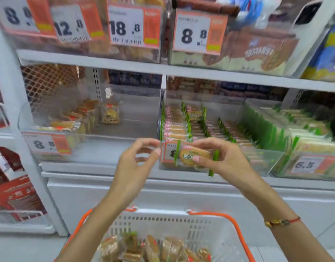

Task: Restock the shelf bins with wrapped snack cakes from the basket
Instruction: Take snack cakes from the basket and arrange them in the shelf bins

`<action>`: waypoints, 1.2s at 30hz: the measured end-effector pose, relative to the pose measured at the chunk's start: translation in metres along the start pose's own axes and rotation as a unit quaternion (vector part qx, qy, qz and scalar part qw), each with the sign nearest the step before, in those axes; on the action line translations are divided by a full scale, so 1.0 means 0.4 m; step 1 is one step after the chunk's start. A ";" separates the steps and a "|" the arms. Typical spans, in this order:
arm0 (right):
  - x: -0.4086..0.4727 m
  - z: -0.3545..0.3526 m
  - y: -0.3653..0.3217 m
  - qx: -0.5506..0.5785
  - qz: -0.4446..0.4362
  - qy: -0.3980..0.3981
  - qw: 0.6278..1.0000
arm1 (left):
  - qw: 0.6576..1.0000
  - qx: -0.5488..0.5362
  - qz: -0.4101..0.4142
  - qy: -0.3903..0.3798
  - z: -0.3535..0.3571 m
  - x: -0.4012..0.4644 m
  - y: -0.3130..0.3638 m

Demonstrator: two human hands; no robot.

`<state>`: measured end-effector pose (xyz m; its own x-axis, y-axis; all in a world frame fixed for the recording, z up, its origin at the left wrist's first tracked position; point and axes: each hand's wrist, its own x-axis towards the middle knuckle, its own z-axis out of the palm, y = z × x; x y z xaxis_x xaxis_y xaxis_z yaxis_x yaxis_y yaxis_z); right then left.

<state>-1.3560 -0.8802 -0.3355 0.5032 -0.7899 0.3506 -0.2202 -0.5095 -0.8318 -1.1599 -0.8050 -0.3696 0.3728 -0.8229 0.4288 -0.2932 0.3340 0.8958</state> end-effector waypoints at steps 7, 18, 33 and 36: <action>0.191 -0.169 0.061 -0.184 0.044 0.082 0.978 | 0.984 0.178 0.001 0.015 0.010 0.227 0.021; 0.472 -0.138 0.185 -0.308 0.079 0.052 0.947 | 0.972 0.223 -0.065 -0.031 0.051 0.281 -0.035; 0.516 -0.085 0.267 -0.468 -0.057 0.064 0.880 | 0.984 0.120 -0.094 -0.089 0.036 0.288 -0.050; 0.518 -0.080 0.275 -0.425 -0.033 0.039 0.904 | 0.984 0.120 -0.089 -0.094 0.034 0.287 -0.054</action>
<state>-1.3026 -1.1110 -0.3407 0.4862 -0.7529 0.4436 -0.7710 -0.6086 -0.1878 -1.1228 -0.9128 -0.3413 0.2744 -0.9366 0.2178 -0.4455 0.0769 0.8920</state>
